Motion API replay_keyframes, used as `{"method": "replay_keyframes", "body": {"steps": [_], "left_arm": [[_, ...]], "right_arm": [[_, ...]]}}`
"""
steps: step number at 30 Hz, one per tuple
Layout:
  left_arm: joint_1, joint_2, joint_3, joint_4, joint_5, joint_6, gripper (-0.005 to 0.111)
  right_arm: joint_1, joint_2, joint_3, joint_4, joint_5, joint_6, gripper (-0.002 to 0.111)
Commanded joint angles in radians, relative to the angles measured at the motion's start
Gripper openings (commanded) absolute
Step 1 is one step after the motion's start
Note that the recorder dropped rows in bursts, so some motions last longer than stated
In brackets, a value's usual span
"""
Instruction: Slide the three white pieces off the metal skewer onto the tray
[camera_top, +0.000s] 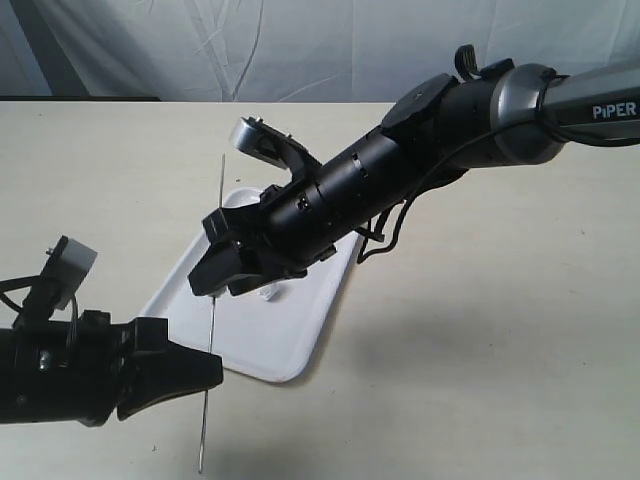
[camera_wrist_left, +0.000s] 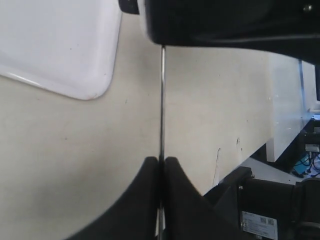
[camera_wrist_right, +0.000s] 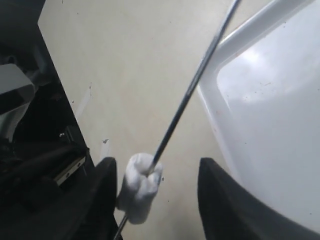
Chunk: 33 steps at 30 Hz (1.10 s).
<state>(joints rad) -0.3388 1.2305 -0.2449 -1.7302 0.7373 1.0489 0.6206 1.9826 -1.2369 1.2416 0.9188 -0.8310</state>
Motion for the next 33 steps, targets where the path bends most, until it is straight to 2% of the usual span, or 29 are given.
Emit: {"method": "replay_keyframes", "body": {"steps": [1, 4, 11, 15, 33], "left_arm": [[-0.002, 0.003, -0.005, -0.014, 0.002, -0.003, 0.000], [-0.002, 0.003, -0.005, -0.014, -0.011, -0.003, 0.000], [-0.002, 0.003, -0.005, -0.014, -0.024, -0.003, 0.000], [-0.002, 0.003, -0.005, -0.014, -0.102, -0.011, 0.000], [-0.002, 0.003, -0.005, -0.014, -0.022, -0.013, 0.000]], "right_arm": [[-0.001, -0.001, -0.005, -0.006, 0.017, -0.003, 0.038], [-0.001, -0.001, -0.005, -0.008, 0.016, -0.005, 0.031], [-0.001, -0.001, -0.005, -0.011, -0.030, -0.005, 0.031], [-0.001, -0.001, -0.005, -0.011, -0.013, -0.005, 0.031], [-0.001, -0.001, -0.005, 0.005, -0.035, -0.005, 0.031]]}}
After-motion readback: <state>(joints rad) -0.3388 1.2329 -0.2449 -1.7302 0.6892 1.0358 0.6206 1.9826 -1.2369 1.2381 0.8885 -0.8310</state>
